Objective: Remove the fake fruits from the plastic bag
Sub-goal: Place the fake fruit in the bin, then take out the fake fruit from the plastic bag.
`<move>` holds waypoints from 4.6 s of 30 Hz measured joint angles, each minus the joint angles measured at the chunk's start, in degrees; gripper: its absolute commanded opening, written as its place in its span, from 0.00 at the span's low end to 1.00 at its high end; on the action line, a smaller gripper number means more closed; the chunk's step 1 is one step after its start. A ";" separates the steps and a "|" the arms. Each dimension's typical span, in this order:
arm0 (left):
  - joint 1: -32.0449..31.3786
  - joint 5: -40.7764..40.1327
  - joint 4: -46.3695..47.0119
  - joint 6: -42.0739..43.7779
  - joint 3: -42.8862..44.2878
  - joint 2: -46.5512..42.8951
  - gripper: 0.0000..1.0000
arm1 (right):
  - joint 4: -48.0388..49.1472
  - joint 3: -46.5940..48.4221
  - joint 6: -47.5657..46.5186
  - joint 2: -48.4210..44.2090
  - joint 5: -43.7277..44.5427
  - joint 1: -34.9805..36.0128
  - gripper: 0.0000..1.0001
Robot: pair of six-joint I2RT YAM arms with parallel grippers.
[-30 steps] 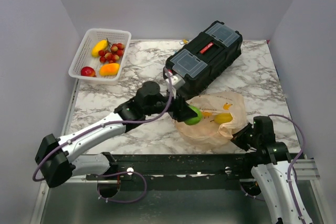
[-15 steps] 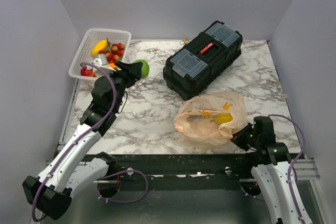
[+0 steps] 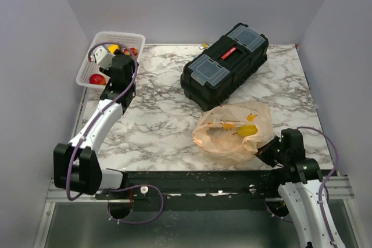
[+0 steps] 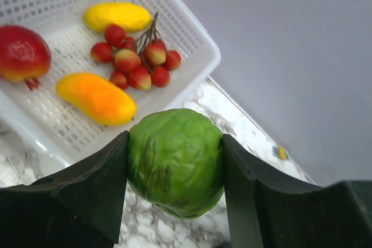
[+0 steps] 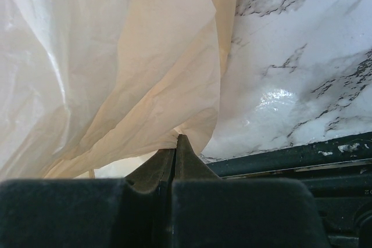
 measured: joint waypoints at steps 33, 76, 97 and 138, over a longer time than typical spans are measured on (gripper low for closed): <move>11.89 -19.19 -17.42 30.32 60.70 56.39 0.00 | -0.81 1.16 -0.94 4.96 -0.35 0.00 0.01; 16.52 -3.10 -27.56 20.96 67.41 59.41 0.86 | -1.60 1.60 -0.98 5.81 -0.39 0.00 0.01; -3.98 35.87 -16.81 2.60 18.05 12.02 0.86 | -2.12 11.17 -3.56 0.85 -1.49 0.00 0.01; -56.78 33.07 14.19 27.82 -9.33 9.27 0.62 | -6.67 4.70 13.99 -7.89 3.48 0.00 0.08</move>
